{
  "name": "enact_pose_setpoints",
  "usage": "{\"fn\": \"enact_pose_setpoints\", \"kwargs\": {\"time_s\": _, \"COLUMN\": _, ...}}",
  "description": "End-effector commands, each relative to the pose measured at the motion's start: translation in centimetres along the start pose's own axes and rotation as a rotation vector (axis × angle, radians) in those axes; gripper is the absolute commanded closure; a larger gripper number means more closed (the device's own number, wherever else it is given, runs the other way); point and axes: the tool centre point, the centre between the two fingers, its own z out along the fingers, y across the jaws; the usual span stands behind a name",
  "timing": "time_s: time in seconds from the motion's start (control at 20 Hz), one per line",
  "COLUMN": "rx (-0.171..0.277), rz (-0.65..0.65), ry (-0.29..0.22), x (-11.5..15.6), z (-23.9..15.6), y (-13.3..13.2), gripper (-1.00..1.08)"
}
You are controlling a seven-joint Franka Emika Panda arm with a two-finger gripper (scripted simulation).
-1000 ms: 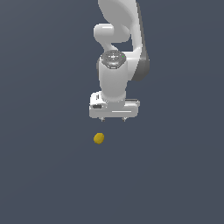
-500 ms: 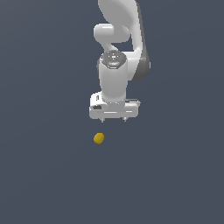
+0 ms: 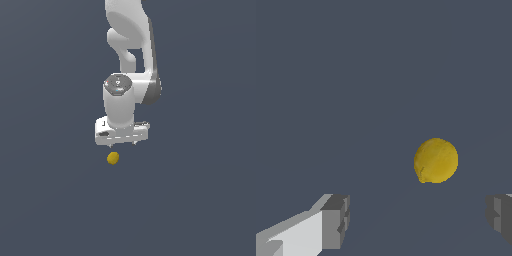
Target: Pick up the object and move it to a goal position.
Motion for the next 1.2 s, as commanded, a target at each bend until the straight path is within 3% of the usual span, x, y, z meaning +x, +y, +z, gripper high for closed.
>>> {"fn": "enact_pose_setpoints", "kwargs": {"time_s": 0.0, "rx": -0.002, "rz": -0.036, "ry": -0.002, "x": 0.1, "z": 1.5, "y": 1.3, "gripper": -0.92}}
{"fn": "enact_pose_setpoints", "kwargs": {"time_s": 0.5, "rx": -0.006, "rz": -0.133, "ry": -0.007, "x": 0.3, "z": 5.4, "y": 4.6, "gripper": -0.92}}
{"fn": "enact_pose_setpoints", "kwargs": {"time_s": 1.15, "rx": -0.006, "rz": -0.143, "ry": -0.008, "x": 0.1, "z": 7.8, "y": 5.0, "gripper": -0.92}}
